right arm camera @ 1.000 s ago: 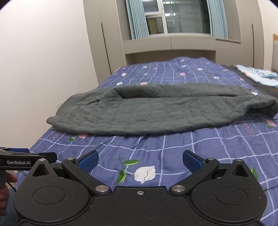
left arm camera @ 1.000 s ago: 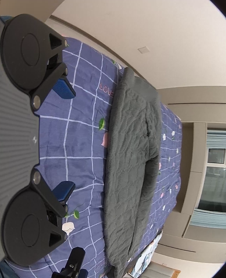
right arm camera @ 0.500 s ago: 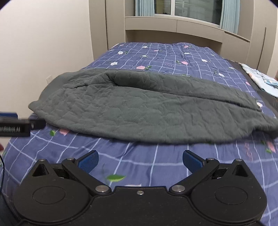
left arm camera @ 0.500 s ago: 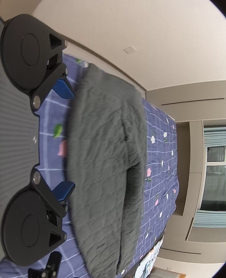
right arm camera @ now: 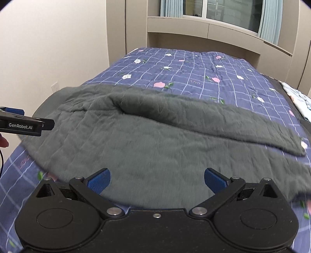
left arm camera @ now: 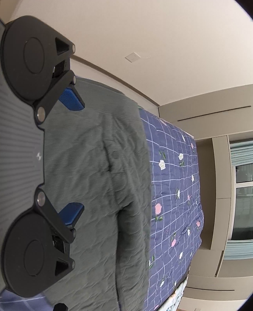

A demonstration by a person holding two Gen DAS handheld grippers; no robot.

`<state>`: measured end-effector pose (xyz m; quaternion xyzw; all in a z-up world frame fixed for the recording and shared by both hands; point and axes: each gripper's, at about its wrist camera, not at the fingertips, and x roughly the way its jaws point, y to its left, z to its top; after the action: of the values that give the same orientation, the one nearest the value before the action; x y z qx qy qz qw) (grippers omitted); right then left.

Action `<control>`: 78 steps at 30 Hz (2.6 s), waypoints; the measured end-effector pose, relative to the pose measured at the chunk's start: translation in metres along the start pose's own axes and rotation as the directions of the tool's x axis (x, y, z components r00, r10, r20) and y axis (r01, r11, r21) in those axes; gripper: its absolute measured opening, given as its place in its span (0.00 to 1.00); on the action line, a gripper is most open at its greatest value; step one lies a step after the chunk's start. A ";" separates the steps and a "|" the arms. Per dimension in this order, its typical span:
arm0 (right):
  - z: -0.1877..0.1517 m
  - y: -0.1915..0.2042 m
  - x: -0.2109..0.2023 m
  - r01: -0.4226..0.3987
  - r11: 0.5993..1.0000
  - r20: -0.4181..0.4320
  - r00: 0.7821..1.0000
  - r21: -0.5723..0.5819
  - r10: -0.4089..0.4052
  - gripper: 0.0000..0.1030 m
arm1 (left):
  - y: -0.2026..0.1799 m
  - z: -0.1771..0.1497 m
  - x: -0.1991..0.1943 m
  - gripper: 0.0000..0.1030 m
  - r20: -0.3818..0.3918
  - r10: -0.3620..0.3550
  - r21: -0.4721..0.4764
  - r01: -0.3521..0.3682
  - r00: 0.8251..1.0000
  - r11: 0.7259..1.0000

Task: Fold towel
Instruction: 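Lower both open grippers toward the waistband edge of the grey pants, then close the left gripper on the pants edge while the right gripper closes on it too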

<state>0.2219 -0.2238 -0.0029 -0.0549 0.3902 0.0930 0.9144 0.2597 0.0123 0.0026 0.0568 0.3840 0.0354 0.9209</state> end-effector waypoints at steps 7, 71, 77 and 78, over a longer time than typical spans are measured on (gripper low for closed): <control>0.033 -0.014 0.039 -0.015 1.000 0.015 1.000 -0.008 0.015 1.00 | 0.002 0.041 0.043 1.00 0.025 0.059 0.025 -0.059 0.998 0.998; 0.176 -0.094 0.304 -0.306 0.912 -0.301 0.928 -0.273 0.222 0.64 | 0.013 0.160 0.277 0.57 -0.276 -0.218 0.413 0.321 0.936 0.852; 0.172 -0.080 0.293 -0.269 0.900 -0.277 0.944 -0.343 0.177 0.28 | 0.001 0.156 0.271 0.23 -0.288 -0.207 0.456 0.324 0.935 0.829; 0.171 -0.077 0.291 -0.259 0.896 -0.274 0.948 -0.360 0.163 0.26 | -0.001 0.154 0.269 0.17 -0.283 -0.189 0.474 0.309 0.940 0.825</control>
<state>0.5558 -0.2329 -0.0938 -0.2042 0.4736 0.2612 0.8159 0.5587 0.0286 -0.0790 0.2439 0.4845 -0.1828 0.8200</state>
